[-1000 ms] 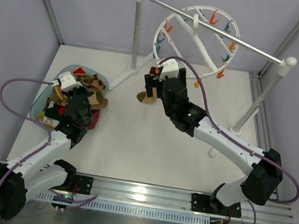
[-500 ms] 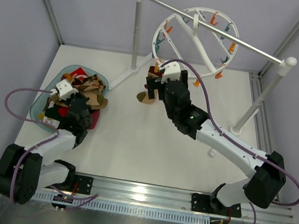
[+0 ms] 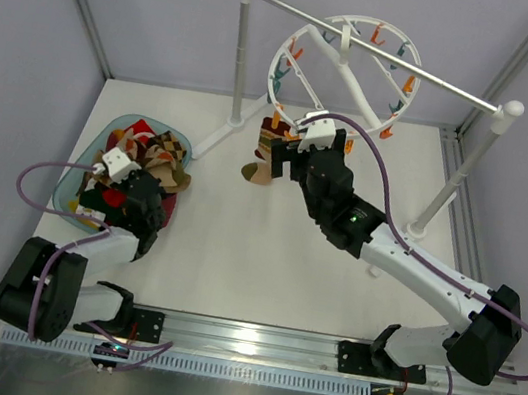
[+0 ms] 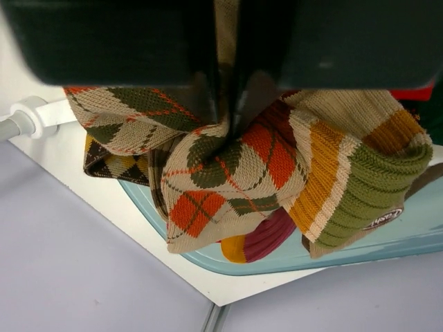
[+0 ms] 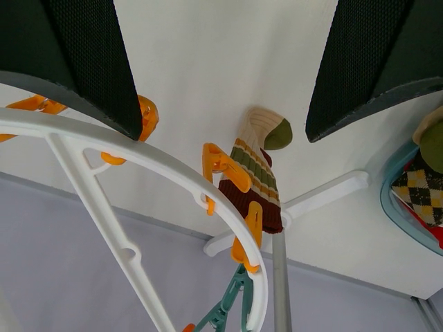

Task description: Remove the socks clipped to the hanger

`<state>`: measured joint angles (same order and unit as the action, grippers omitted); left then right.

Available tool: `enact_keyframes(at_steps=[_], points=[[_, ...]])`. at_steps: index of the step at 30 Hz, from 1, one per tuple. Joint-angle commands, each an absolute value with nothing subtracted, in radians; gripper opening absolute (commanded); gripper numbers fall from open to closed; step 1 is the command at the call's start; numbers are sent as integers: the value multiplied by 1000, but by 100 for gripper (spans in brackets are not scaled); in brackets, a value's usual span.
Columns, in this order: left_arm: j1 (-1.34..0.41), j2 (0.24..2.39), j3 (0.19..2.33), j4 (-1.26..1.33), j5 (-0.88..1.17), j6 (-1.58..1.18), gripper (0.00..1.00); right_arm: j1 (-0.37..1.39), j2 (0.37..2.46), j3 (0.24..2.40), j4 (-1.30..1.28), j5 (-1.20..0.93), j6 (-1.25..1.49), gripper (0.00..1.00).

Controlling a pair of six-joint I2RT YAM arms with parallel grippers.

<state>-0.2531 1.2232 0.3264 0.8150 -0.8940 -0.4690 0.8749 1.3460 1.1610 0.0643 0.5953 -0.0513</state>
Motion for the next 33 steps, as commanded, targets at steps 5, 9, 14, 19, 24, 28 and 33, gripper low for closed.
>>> enact_keyframes(at_steps=[5,9,14,19,24,28,33], points=[[-250,1146,353,776,-925,-499,59,873,1324,1160,117,603,-54,100],[-261,1074,347,758,-933,-485,68,871,1325,1161,117,601,-54,100],[-334,1008,348,776,-1018,-402,81,873,1325,1160,118,600,-60,100],[-385,950,347,772,-1055,-348,100,873,1321,1157,117,606,-63,100],[-457,885,336,791,-1097,-296,100,873,1310,1149,120,612,-61,100],[-541,853,316,903,-1085,-220,100,873,1289,1132,121,614,-60,100],[-664,894,331,1017,-961,-56,100,873,1220,1086,133,583,-55,100]])
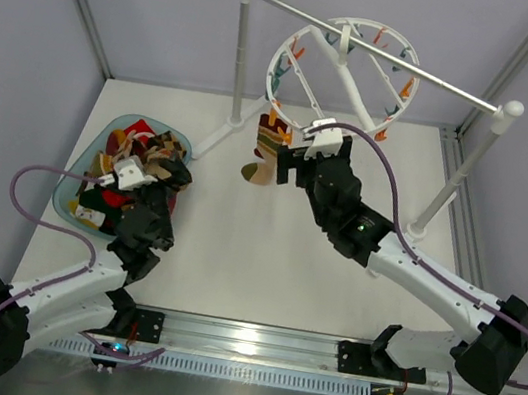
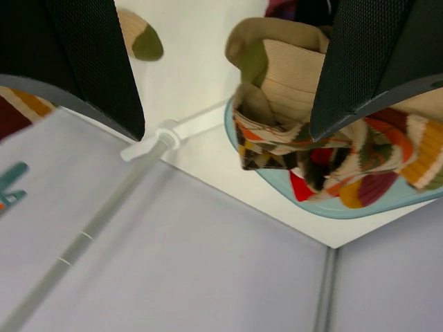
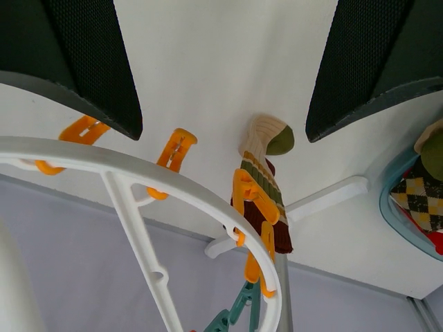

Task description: Remove the socks clipped to the hanger

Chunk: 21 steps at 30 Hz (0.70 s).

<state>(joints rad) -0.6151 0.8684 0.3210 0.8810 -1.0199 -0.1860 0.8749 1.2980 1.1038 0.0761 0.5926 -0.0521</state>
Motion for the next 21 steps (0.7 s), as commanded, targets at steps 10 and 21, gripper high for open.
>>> enact_keyframes(at_steps=[10,21], points=[[-756,1289,511,1152,-639,106,100,871,1059,979,147,511,-49,100],[-644,1655,681,1270,-324,-55,100,867,875,862,150,505,-52,100]])
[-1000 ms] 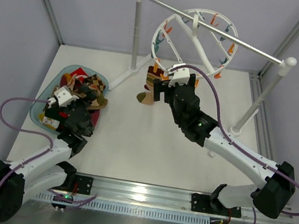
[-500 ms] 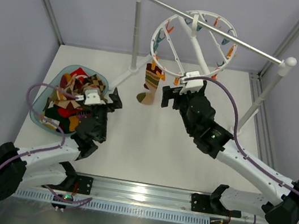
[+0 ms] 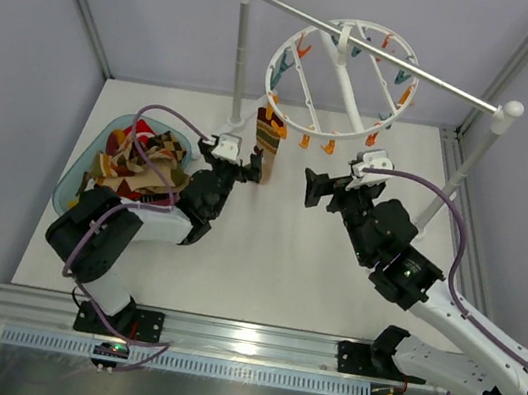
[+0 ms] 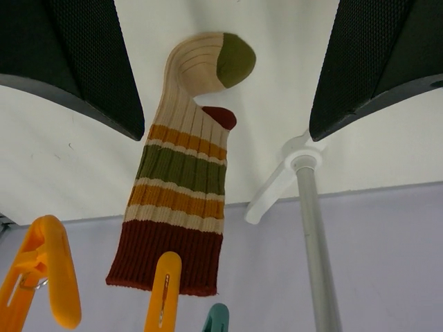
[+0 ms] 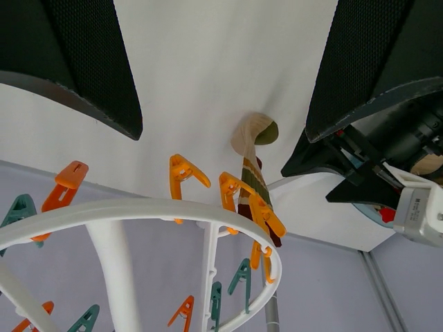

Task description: Remove the socks clipped to the hanger

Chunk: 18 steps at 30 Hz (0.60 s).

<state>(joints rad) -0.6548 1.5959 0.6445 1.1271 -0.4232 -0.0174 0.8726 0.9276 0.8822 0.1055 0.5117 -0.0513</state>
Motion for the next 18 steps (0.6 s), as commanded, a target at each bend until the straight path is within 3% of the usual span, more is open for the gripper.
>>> enact_keyframes(at_steps=[1,8,18], points=[[-640,1681,692,1319,-315,-60,100,867,864,856,150,500,-51,100],[-520,1946,796,1547,-141,-251,100,867,822,834,146,494,-51,100],[-503,2051,917,1529,-81,-253,100,867,839,839,152,482,-54,100]])
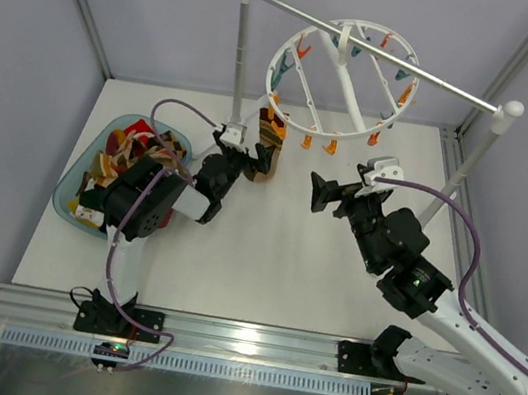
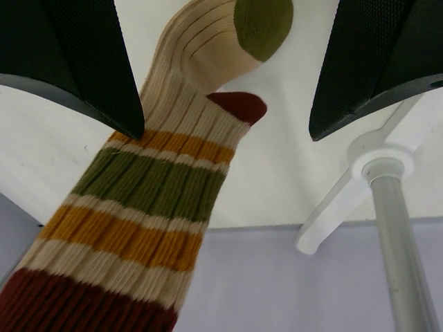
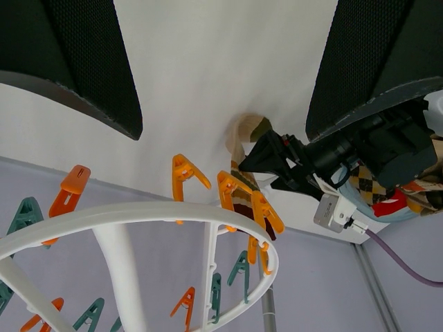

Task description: Remove the socks clipped to the hanger

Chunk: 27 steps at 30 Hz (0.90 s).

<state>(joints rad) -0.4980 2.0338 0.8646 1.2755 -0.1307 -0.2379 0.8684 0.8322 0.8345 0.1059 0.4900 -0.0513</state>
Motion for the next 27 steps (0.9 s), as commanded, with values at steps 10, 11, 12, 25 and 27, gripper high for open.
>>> enact_keyframes(at_steps=[10,11,12,25,27], points=[[-503,2097,1000,1490,-12,-270,82,867,842,838,153,480,-54,100],[-503,2098,1003,1488,-9,-275,68,867,841,838,153,479,-55,99],[-503,2098,1005,1485,-6,-278,62,867,841,838,153,479,-55,100],[-601,2008,876,1546,-52,-185,0,867,831,833,149,488,-55,100],[-644,1971,842,1546,-84,-137,0,867,827,831,147,492,-54,100]])
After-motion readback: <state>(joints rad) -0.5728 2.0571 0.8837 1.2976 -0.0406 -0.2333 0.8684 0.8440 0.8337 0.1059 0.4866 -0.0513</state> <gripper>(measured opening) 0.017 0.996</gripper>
